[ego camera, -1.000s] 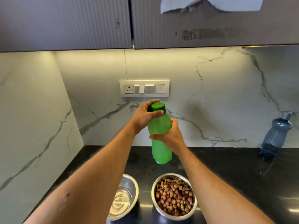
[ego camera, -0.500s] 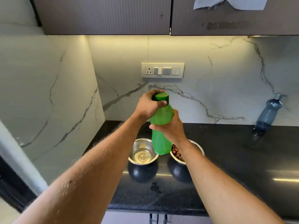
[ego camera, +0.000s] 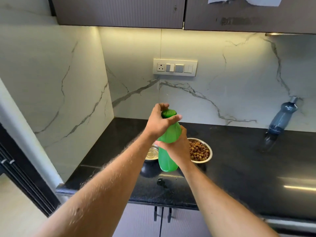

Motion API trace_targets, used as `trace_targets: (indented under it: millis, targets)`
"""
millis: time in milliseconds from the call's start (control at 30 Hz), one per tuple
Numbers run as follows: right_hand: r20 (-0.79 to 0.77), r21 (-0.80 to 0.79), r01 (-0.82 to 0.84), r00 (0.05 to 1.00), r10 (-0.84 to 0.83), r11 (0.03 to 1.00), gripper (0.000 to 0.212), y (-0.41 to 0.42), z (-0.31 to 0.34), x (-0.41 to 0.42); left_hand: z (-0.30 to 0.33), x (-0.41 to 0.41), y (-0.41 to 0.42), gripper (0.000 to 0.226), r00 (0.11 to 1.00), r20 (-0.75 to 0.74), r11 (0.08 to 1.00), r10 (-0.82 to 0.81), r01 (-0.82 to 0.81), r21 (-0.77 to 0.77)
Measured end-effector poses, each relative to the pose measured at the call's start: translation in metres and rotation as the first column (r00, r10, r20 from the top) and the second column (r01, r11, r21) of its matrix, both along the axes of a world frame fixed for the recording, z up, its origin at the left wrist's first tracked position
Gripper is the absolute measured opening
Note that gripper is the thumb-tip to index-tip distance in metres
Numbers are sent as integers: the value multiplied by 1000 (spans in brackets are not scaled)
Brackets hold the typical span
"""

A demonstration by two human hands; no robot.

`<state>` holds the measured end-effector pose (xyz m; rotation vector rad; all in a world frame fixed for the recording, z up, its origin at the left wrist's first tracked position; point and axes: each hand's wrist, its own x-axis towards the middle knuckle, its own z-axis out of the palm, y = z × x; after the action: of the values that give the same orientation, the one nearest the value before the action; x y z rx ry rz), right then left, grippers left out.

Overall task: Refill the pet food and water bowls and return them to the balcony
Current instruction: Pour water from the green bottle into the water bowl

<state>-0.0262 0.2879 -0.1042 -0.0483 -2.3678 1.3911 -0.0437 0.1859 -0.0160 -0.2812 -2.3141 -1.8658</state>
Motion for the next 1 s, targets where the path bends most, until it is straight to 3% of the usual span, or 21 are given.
trace_targets:
  millis: [100, 200, 267, 367, 500, 567, 633, 800, 933, 1000]
  targets:
    - [15, -16, -42, 999, 43, 999, 92, 7, -10, 4, -4, 9, 1, 74, 991, 71, 993, -116, 113, 44]
    - [29, -34, -48, 998, 49, 998, 91, 17, -22, 10, -14, 15, 3, 69, 988, 115, 992, -105, 95, 87]
    - [51, -34, -71, 996, 72, 997, 93, 21, -30, 14, -21, 21, 6, 63, 991, 124, 998, -49, 44, 42]
    - [53, 11, -133, 990, 132, 991, 94, 23, -38, 18, -27, 26, 7, 76, 995, 91, 997, 39, -32, -76]
    - [50, -10, -178, 983, 178, 984, 99, 24, -41, 22, -24, 30, -1, 81, 988, 88, 986, -129, 138, -98]
    - [57, -20, -176, 983, 177, 984, 100, 27, -40, 22, -23, 27, -6, 71, 980, 111, 986, -164, 167, -18]
    - [72, -6, -179, 981, 179, 984, 99, 27, -36, 21, -23, 23, -7, 59, 987, 129, 995, -99, 99, 10]
    - [90, 71, -180, 981, 173, 981, 101, 19, -33, 21, -30, 15, -4, 55, 1000, 16, 972, -5, 9, -235]
    - [78, -5, -156, 985, 155, 988, 101, 17, -39, 21, -26, 19, -8, 61, 977, 122, 980, -175, 184, -73]
    - [85, -47, -130, 987, 134, 990, 99, 18, -42, 20, -27, 16, -10, 60, 976, 148, 986, -157, 163, -34]
